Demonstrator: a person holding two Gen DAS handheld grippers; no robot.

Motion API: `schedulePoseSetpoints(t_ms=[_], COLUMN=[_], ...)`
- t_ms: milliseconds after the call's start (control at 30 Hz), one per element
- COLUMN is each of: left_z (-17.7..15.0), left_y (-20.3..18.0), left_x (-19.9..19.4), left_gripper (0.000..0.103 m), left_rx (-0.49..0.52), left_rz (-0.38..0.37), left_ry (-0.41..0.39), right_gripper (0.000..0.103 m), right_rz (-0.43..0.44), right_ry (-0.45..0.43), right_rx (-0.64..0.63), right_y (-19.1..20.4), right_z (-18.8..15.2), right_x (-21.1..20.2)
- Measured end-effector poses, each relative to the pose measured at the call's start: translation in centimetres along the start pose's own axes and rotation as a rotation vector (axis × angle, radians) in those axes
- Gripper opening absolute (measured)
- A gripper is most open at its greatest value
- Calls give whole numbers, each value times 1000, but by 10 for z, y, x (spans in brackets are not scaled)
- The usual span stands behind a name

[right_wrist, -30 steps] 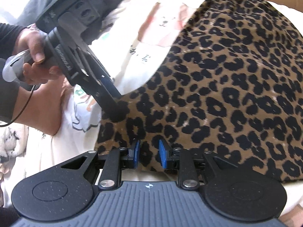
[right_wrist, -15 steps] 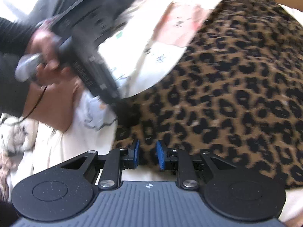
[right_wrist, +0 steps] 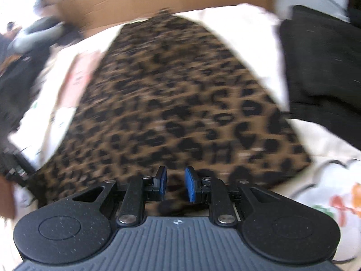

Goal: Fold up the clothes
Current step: 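Close the left gripper on the side edge and fold it over the skirt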

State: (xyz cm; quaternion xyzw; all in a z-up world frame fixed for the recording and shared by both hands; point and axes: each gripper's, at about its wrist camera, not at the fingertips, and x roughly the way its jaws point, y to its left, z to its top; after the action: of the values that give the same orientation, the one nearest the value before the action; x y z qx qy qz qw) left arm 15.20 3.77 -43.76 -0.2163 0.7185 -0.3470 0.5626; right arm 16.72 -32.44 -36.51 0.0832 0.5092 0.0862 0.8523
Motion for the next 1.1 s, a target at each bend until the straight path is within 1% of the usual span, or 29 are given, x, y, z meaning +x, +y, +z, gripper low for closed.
schedulePoseSetpoints(t_ms=[133,200,267,333,367,500,533,567,700,800,833,867,900,1033,1100], left_z=[-2,-3,-3,-4,-5,-10,-11,-12,-16,-17,-17,-16,-17,-17,-15], left_y=[-1,0,1,1,1,8,9,9,10,13,14,15,17,18,11], left_x=[1,1,1,2,3,7,8,10,16,18,20,20,18,10,6], left_gripper=[8,14,32,38,38,35,32,29,27,23,19,13,11,8,8], left_rx=[-6,-15,-28,-40,-45,-107,-122,-129,-165,-190,-201,-210,-215,-261,-245], left_rz=[-4,-11,-33,-52,-62,-104,-113,-118,-128,-121,-119,-115,-108,-89,-53], left_ry=[-1,-2,-5,-9,-11,-15,-14,-13,-9,-14,-15,-15,-14,-8,-4], right_gripper=[24,24,24,24,24,24,24,24,24,24,24,24,24,24,24], right_rz=[-38,-51,-58,-64,-65,-71,-72,-74,-83,-105,-112,-119,-127,-158,-161], right_ry=[-27,-37,-39,-40,-41,-47,-49,-51,-58,-69,-73,-76,-78,-95,-110], right_rx=[54,72,67,62,62,63,63,63,67,80,84,92,103,153,191], right_y=[-18,-24,-24,-23,-23,-22,-21,-21,-21,-26,-28,-30,-33,-45,-52], right_z=[2,2,3,3,3,3,3,3,2,2,2,2,1,-2,-4], right_x=[-3,-5,-4,-4,-4,-4,-5,-5,-6,-10,-11,-12,-13,-19,-23])
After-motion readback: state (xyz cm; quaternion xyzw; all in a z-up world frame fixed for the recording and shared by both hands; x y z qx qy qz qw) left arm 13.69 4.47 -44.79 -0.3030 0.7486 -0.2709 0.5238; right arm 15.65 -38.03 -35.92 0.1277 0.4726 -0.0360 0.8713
